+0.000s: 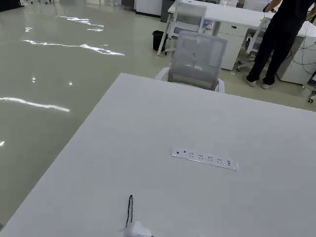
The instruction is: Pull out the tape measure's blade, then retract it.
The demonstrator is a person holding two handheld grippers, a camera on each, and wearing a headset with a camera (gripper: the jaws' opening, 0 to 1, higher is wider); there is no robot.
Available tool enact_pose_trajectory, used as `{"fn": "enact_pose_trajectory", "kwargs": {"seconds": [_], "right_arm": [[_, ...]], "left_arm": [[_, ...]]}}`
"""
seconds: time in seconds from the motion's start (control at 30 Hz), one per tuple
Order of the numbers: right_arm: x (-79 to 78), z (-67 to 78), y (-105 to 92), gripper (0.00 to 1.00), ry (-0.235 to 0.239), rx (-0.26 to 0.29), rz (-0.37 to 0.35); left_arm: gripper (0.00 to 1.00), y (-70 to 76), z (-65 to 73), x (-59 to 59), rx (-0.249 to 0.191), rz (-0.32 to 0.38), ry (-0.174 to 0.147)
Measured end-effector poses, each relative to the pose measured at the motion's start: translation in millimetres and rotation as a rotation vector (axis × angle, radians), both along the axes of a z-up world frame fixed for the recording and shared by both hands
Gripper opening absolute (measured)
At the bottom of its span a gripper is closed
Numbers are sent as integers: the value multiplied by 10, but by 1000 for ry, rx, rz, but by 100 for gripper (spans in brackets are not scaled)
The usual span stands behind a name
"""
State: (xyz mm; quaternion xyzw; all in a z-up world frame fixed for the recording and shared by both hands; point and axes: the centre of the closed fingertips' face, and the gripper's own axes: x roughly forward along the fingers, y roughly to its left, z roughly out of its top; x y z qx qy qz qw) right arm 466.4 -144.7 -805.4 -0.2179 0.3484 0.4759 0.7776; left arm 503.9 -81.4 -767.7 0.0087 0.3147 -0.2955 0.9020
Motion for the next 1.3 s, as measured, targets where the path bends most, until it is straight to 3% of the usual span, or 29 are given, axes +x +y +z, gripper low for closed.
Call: {"fn": "enact_pose_trajectory", "kwargs": {"seconds": [0.07, 0.13, 0.17, 0.23, 0.37, 0.5, 0.57, 0.67, 0.8, 0.83, 0.97, 1.13, 1.17, 1.3], "right_arm": [[-10, 34, -16, 48, -9, 13, -13], [-8, 66, -33, 56, -16, 34, -38], [-14, 89, -45, 61, -18, 48, -52], [-44, 130, -79, 69, -21, 71, -75], [-121, 133, -203, 79, -16, 80, -115], [-194, 143, -342, 86, -16, 100, -167], [-220, 171, -403, 88, -22, 111, -187], [-287, 233, -544, 89, -42, 124, -223], [-391, 268, -719, 90, -55, 132, -266], [-423, 283, -779, 90, -59, 137, -282], [-518, 346, -964, 90, -76, 150, -330], [-652, 396, -1172, 89, -86, 156, -374], [-678, 392, -1220, 89, -88, 153, -383], [-762, 423, -1333, 90, -92, 152, -408]], "left_arm": [[99, 14, 131, 52, -33, -29, -96], [99, 68, 104, 9, -38, -42, -69], [99, 93, 122, -4, -45, -52, -77], [99, 169, 107, -26, -13, -85, -98], [99, 292, 102, -104, 7, -114, -106], [99, 397, 104, -211, -30, -124, -71], [99, 430, 104, -284, -31, -145, -66], [99, 514, 62, -387, -35, -158, -31], [99, 594, 98, -411, -65, -143, -48], [99, 605, 139, -427, -78, -149, -65], [99, 711, 159, -489, -76, -165, -91], [99, 916, 189, -538, -96, -142, -91], [99, 969, 226, -530, -100, -130, -105], [99, 1113, 255, -540, -109, -113, -111]]}}
